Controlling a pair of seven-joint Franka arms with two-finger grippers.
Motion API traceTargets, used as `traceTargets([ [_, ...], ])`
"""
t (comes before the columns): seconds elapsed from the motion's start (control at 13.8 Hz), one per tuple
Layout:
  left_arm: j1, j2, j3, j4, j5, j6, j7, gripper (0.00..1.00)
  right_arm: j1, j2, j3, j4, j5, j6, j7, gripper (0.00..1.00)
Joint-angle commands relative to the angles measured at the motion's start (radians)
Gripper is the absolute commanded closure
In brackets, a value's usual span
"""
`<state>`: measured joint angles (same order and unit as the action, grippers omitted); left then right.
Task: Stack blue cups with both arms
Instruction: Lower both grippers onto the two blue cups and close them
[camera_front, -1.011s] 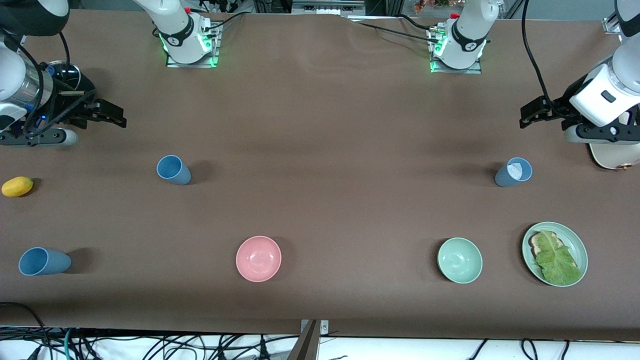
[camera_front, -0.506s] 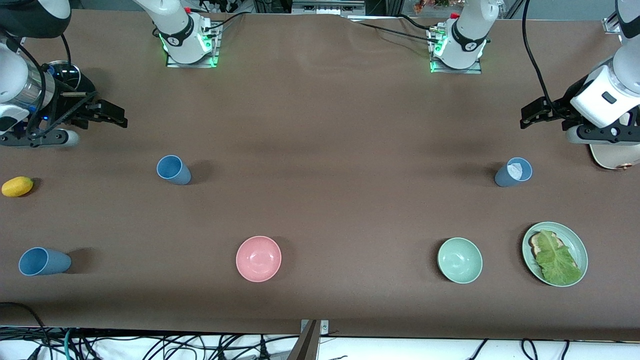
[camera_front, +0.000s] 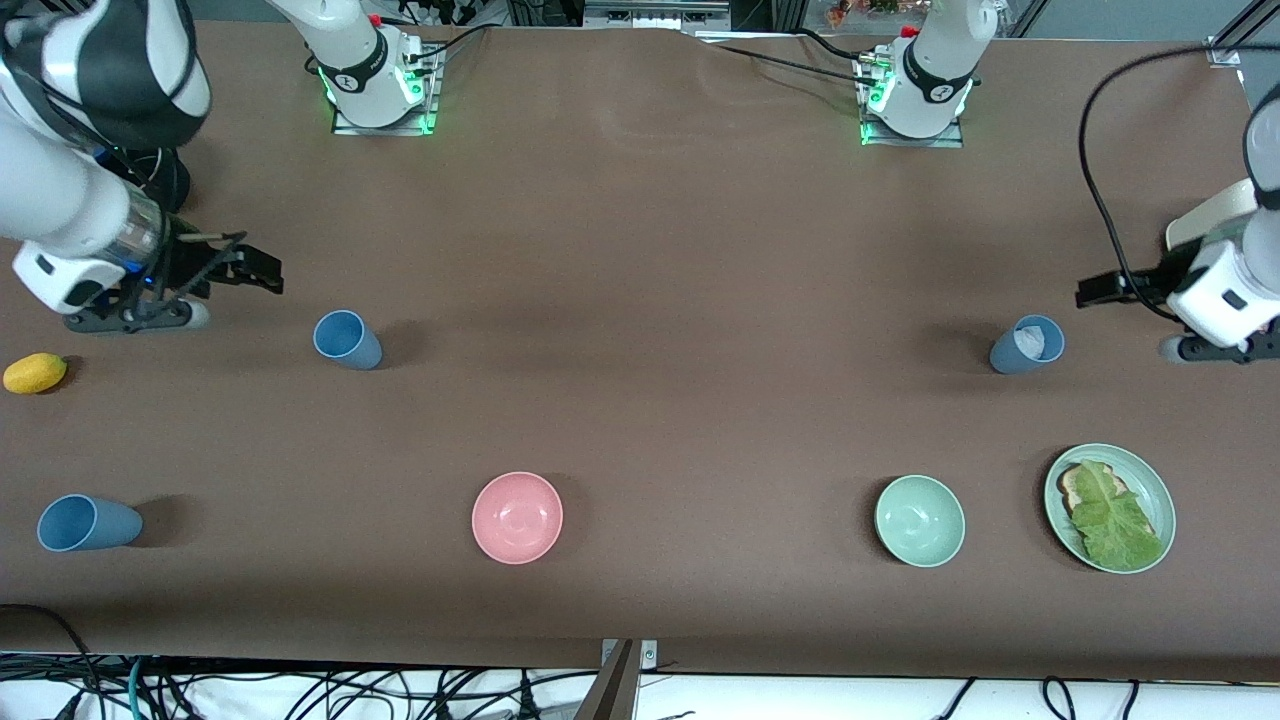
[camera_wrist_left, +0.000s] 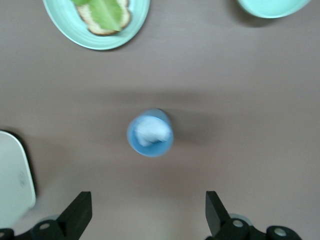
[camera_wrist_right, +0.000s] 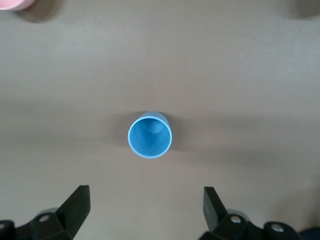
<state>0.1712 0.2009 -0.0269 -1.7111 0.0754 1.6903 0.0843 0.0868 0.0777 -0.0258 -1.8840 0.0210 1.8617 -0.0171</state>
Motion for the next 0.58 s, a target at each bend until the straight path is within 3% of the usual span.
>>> traceTargets([
  [0.0,0.050,0.020,-0.008,-0.111,0.037,0.147,0.054,0.00,0.001,0.023,0.003,-0.082,-0.032,0.111,-0.015,0.00],
  [0.22,0.057,0.028,-0.007,-0.277,0.041,0.360,0.055,0.00,0.001,0.059,0.001,-0.179,-0.044,0.223,-0.015,0.00],
  [0.51,0.080,0.075,-0.007,-0.376,0.064,0.517,0.057,0.00,-0.001,0.066,0.000,-0.300,-0.075,0.385,-0.015,0.00],
])
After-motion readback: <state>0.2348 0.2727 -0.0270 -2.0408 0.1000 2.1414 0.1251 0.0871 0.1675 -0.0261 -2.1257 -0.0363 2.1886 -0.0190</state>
